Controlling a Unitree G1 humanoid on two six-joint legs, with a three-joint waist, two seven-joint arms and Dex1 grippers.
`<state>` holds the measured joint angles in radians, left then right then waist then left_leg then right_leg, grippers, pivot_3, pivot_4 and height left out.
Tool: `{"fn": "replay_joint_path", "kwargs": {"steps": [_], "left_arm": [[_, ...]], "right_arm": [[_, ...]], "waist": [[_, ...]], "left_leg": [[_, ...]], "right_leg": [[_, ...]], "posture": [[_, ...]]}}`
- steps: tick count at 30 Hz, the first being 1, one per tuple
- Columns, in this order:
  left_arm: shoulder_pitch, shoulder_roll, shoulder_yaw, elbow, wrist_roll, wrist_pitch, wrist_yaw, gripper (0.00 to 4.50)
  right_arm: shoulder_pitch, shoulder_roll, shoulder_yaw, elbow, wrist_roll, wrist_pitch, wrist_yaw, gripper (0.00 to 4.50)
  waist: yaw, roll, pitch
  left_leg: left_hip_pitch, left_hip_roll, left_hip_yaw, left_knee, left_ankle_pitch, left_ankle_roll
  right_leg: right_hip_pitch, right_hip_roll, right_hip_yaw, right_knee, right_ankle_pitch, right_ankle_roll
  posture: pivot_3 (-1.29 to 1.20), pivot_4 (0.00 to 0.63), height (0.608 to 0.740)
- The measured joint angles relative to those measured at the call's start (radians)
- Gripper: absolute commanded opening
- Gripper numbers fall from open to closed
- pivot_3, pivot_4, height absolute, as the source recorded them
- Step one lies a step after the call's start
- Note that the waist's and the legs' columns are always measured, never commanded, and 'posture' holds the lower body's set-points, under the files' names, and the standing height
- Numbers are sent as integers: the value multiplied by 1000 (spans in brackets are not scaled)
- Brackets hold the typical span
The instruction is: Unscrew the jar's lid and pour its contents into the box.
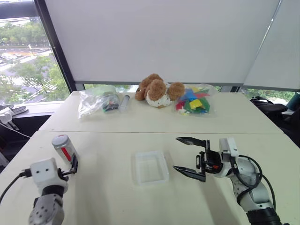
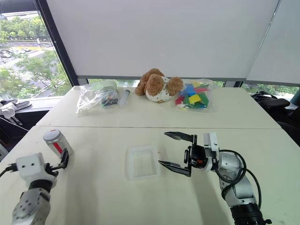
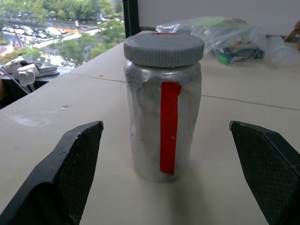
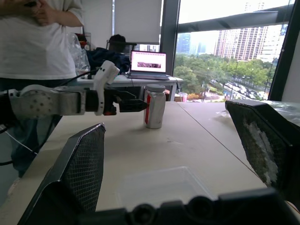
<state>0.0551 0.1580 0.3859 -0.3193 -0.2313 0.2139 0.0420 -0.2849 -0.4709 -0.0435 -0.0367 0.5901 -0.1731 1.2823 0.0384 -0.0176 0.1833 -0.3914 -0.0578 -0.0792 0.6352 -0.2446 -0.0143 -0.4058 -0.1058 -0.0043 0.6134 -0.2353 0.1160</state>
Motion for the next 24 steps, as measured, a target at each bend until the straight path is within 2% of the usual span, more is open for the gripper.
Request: {"fn": "replay_joint_path", "kwargs": {"steps": [13,16,19,22,24], "left_arm": [[-223,36,-6,291,57,-79,57,4463],[-254,61,-8,358,57,-88,44,3571],[-260,76,-10,381,69,-91,45,2150],[-255,80,-10,377,62,-96,23,2147],[-246,85,-9,355,0,-120,-60,2147]], "right_arm": [[25,1,0,-9,-12,-1,-48,4500],[30,2,0,-9,-19,-1,-60,4500],[30,4,0,-9,-23,-2,-71,4500],[30,4,-1,-9,-26,-6,-76,4500],[30,3,-8,-9,-26,-8,-81,4500]], "waist": [[0,0,0],[-2,0,0],[-2,0,0],[-2,0,0],[-2,0,0]], "left_leg": [[0,1,0,0,0,-1],[0,1,0,0,0,-1],[0,1,0,-1,1,-1],[0,1,0,-1,1,-1],[0,1,0,-1,1,-1]], "right_leg": [[-1,1,0,0,1,0],[-1,1,0,1,1,0],[-1,2,0,1,1,0],[-1,2,0,1,1,0],[-1,2,0,1,1,0]], "posture": [[0,150,740],[0,150,740],[0,150,740],[0,150,740],[0,150,740]]}}
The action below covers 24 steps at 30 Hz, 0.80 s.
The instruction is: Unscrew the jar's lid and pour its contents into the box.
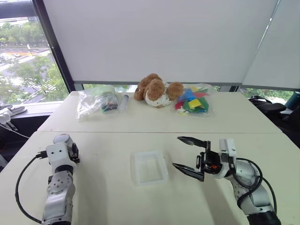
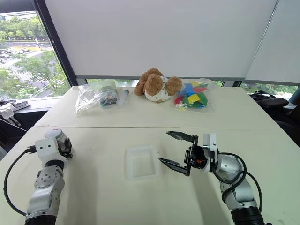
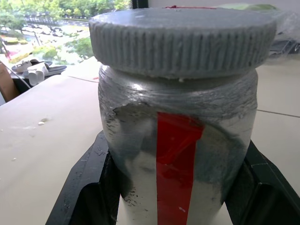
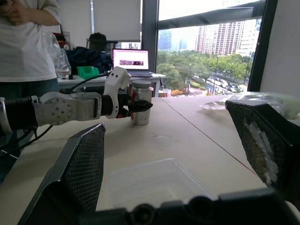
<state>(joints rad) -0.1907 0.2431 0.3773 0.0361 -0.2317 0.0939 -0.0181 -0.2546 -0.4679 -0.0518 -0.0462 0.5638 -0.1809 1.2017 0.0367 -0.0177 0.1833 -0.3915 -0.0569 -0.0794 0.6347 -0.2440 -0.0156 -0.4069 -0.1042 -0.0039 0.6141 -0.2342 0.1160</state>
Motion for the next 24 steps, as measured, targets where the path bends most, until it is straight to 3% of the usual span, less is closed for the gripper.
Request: {"fn": "replay_joint_path", "kwargs": {"steps": [3,6,11,16,24], "left_arm": [[10,46,-5,-68,-110,-32,-178,2147],[41,231,-54,-203,-258,26,-500,2147],[25,401,-228,-320,-371,186,-821,2147],[-58,384,-365,-351,-374,229,-923,2147],[-86,317,-444,-317,-303,196,-955,2147]], "right_arm": [[0,-8,-3,-16,3,28,-21,4500],[-11,-58,0,-129,48,196,-92,4500],[-143,-76,66,-309,174,530,-244,4500],[-268,-58,138,-371,221,717,-333,4500],[-340,-48,218,-345,148,780,-349,4500]], "waist": [[0,0,0],[-6,3,1],[-25,5,1],[-24,5,1],[-26,5,1]], "left_leg": [[-1,0,0,0,0,0],[-1,1,1,-2,0,-1],[-1,1,1,-2,0,0],[-1,1,0,-2,0,0],[-1,1,1,-2,0,0]], "right_leg": [[-1,0,0,0,0,-1],[-2,-1,1,0,-2,-6],[-2,-1,1,0,-2,-7],[-2,0,1,-1,-2,-6],[-3,0,1,-1,-1,-6]], "posture": [[0,150,740],[0,150,740],[0,150,740],[0,150,740],[0,150,740]]}}
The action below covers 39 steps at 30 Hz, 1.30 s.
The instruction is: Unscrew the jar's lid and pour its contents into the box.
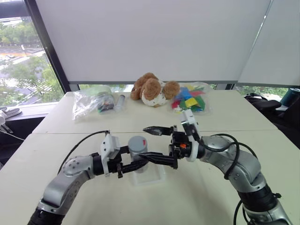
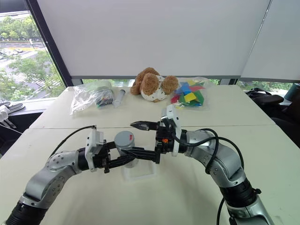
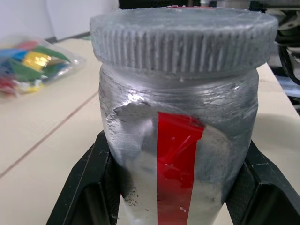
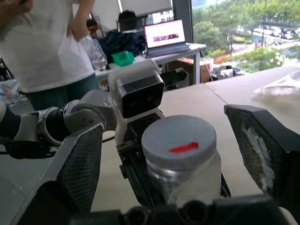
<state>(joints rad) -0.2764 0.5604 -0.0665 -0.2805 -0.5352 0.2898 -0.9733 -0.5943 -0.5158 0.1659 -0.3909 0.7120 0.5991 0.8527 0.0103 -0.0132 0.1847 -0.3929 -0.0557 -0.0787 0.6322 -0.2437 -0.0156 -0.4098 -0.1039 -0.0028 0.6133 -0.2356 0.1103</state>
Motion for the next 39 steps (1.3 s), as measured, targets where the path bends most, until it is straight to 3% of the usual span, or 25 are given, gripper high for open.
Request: {"fn": "replay_joint_path", "kwargs": {"steps": [13,16,19,26,33,37,39], "left_arm": [[1,-43,-27,0,45,-15,-4,2147],[1,-43,-28,0,47,-15,-4,2147],[2,-44,-31,-6,49,-17,-4,2147],[0,-39,-30,-10,40,-18,-22,2147],[-65,-17,-85,-50,-15,-13,-201,2147],[-84,-9,-96,-50,-20,1,-229,2147],[-84,-5,-95,-50,-22,5,-229,2147]], "right_arm": [[-38,48,45,70,-64,5,49,4500],[-39,55,45,81,-67,5,66,3627],[-50,57,43,92,-70,10,76,2270],[-94,48,40,128,-59,35,142,2275],[-263,-47,87,261,-20,-19,585,2275],[-281,-32,101,315,-31,-76,664,2275],[-281,-22,101,327,-36,-92,670,3354]], "waist": [[-1,0,0],[-1,0,0],[-2,0,0],[-3,0,0],[-6,1,1],[-19,1,1],[-21,1,1]], "left_leg": [[0,0,0,0,0,0],[0,0,0,0,0,0],[0,0,0,0,0,0],[0,0,0,0,0,0],[0,0,0,0,0,0],[0,0,-1,0,0,0],[0,0,-1,0,0,0]], "right_leg": [[0,0,0,0,2,3],[0,0,0,0,2,3],[0,0,0,0,2,4],[0,1,0,0,2,3],[1,1,-1,0,2,4],[0,1,-1,1,2,4],[0,1,-1,1,2,4]], "posture": [[0,150,740],[0,150,740],[0,150,740],[0,150,740],[0,150,740],[0,150,740],[0,150,740]]}}
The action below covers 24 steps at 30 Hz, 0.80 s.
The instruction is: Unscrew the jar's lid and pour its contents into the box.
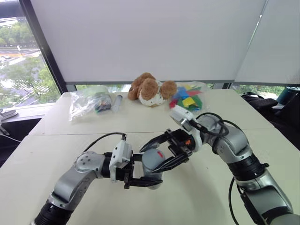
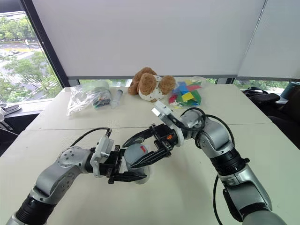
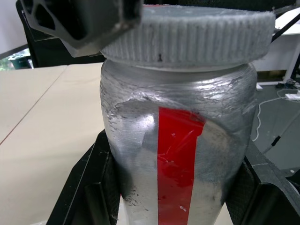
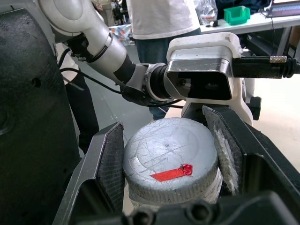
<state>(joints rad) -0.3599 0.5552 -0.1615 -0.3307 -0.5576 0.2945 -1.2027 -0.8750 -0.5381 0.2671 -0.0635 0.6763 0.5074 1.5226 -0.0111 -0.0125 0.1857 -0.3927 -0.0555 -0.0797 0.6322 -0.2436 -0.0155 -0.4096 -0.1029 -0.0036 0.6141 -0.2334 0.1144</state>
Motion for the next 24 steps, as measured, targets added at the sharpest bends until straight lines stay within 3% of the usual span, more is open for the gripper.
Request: {"fn": "replay_joint_path", "kwargs": {"steps": [1,2,3,14,24], "left_arm": [[2,1,4,0,-18,1,-11,2147],[6,3,16,0,-30,1,-18,2147],[10,9,28,0,-39,1,-18,2147],[44,13,80,19,-22,35,112,2147],[31,-35,63,54,14,32,171,2147]], "right_arm": [[1,1,-5,3,-5,-13,5,3641],[5,-7,-19,13,-6,-14,5,4263],[9,-19,-33,19,-5,-12,4,4486],[124,-33,-201,-41,1,13,-191,4486],[168,68,-82,-164,-101,58,-425,4486]], "waist": [[-1,0,0],[0,0,0],[0,0,0],[1,0,0],[0,0,0]], "left_leg": [[0,0,0,0,0,0],[0,0,0,0,0,0],[0,0,0,0,0,0],[0,0,0,0,0,0],[0,0,0,-1,0,0]], "right_leg": [[0,0,0,0,0,0],[0,0,0,0,0,0],[0,0,0,0,0,0],[0,-1,0,0,0,0],[-1,0,0,1,0,0]], "posture": [[0,150,740],[0,150,740],[0,150,740],[0,150,740],[0,150,740]]}}
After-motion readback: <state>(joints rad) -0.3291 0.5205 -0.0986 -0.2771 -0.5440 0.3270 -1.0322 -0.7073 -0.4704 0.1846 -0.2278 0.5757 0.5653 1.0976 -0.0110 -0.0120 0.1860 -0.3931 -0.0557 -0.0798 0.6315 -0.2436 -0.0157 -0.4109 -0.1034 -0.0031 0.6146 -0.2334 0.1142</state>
